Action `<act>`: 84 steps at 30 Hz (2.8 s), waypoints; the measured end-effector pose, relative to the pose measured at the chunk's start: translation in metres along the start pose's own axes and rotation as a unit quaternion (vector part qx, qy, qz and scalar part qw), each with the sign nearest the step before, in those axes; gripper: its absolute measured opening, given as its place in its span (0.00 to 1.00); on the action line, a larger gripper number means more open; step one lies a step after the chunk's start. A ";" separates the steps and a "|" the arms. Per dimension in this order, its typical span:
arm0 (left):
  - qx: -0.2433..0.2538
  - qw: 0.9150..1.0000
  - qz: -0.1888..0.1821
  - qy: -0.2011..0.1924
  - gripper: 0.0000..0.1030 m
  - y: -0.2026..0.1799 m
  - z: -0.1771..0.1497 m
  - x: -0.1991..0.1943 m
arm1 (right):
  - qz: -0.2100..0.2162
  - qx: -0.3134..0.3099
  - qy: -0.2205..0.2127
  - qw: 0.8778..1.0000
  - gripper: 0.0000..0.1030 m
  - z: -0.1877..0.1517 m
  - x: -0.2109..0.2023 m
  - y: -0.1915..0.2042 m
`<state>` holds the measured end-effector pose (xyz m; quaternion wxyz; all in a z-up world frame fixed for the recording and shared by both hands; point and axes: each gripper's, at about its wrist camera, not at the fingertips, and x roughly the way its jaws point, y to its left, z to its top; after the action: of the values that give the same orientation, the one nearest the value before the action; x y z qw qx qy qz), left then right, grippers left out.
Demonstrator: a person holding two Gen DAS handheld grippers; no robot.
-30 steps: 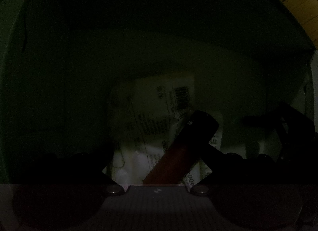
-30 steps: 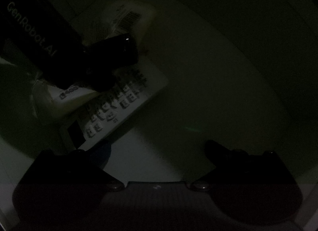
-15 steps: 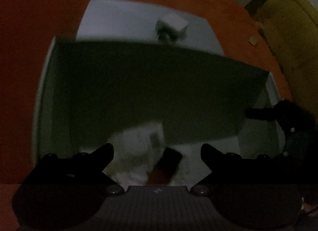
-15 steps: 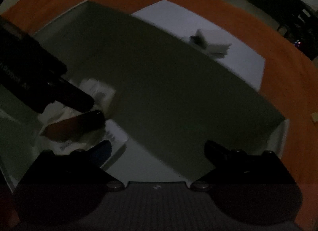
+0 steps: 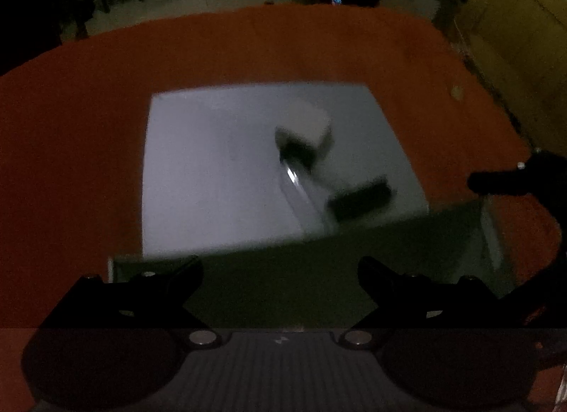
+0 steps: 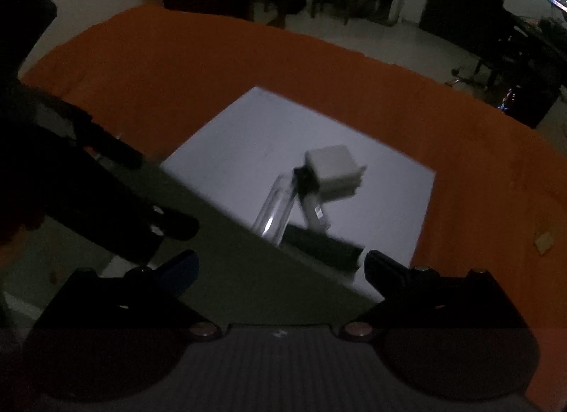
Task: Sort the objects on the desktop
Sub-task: 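Withdraw both open tools from the box back over the paper sheet, then grasp the clear plastic tube with the left tool while the right tool grasps the black bar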
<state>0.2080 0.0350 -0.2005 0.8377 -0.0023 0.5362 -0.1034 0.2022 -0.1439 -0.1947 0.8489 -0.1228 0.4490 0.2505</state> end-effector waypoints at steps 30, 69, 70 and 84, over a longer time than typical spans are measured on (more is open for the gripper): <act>-0.022 0.997 0.043 0.065 0.89 -0.009 0.074 0.131 | 0.067 0.136 0.146 0.978 0.94 0.022 0.123 -0.113; -0.009 0.988 0.097 0.116 0.60 0.028 0.068 0.141 | -0.017 0.093 0.221 0.971 0.59 0.059 0.172 -0.054; -0.009 0.989 0.095 0.116 0.54 0.027 0.068 0.141 | 0.013 0.110 0.217 0.970 0.45 0.059 0.170 -0.059; -0.009 0.990 0.091 0.103 0.24 0.033 0.070 0.142 | 0.023 0.113 0.222 0.968 0.90 0.060 0.140 -0.079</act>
<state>0.3342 0.0353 -0.3020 0.7839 0.0498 0.6185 -0.0213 0.3525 -0.1405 -0.2772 0.7301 -0.0684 0.6546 0.1840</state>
